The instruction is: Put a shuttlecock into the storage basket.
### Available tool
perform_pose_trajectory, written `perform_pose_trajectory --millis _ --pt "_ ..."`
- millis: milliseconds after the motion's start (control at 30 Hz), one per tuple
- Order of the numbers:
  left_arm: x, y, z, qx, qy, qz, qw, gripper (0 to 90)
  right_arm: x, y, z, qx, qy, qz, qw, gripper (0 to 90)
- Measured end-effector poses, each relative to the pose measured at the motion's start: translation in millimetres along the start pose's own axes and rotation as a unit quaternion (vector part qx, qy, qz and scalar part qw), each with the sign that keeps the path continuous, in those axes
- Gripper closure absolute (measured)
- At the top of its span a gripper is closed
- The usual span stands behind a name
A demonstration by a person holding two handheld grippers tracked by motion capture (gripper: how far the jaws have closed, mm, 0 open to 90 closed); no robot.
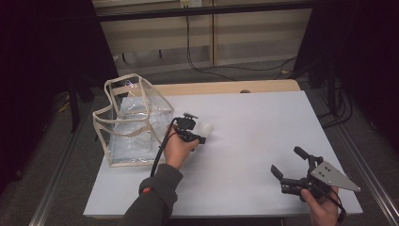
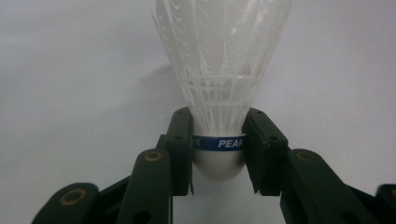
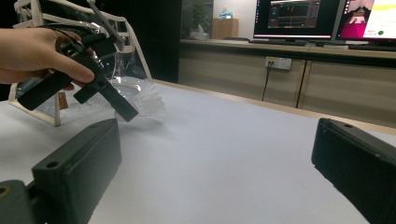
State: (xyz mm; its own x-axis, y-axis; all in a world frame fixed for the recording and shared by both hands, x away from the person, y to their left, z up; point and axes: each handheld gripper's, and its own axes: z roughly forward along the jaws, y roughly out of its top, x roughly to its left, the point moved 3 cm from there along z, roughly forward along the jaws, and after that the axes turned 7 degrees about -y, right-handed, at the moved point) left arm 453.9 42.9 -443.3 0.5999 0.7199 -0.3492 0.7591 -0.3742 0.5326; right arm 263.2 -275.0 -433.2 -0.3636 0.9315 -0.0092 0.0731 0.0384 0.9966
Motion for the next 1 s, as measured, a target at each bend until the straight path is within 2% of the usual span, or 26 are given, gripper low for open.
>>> perform_pose_trajectory --millis 133,233,533,1000 --pt "-0.8 1.1 -4.4 -0.001 -0.001 -0.005 1.0000 65.2 0.9 0.0 0.6 0.000 0.001 -0.001 1.0000 1.6" --pt "-1.5 2.2 -8.4 -0.002 -0.009 -0.012 0.9999 65.2 0.8 0.0 0.6 -0.001 0.001 -0.001 1.0000 1.6" --pt "-8.0 7.0 -18.8 0.003 -0.013 -0.005 0.9999 65.2 1.8 -0.4 0.5 0.001 0.002 -0.002 1.0000 1.6" --pt "-20.5 18.8 -38.0 0.009 -0.035 -0.015 0.9992 65.3 2.1 -0.6 0.8 0.001 0.002 0.000 1.0000 1.6"
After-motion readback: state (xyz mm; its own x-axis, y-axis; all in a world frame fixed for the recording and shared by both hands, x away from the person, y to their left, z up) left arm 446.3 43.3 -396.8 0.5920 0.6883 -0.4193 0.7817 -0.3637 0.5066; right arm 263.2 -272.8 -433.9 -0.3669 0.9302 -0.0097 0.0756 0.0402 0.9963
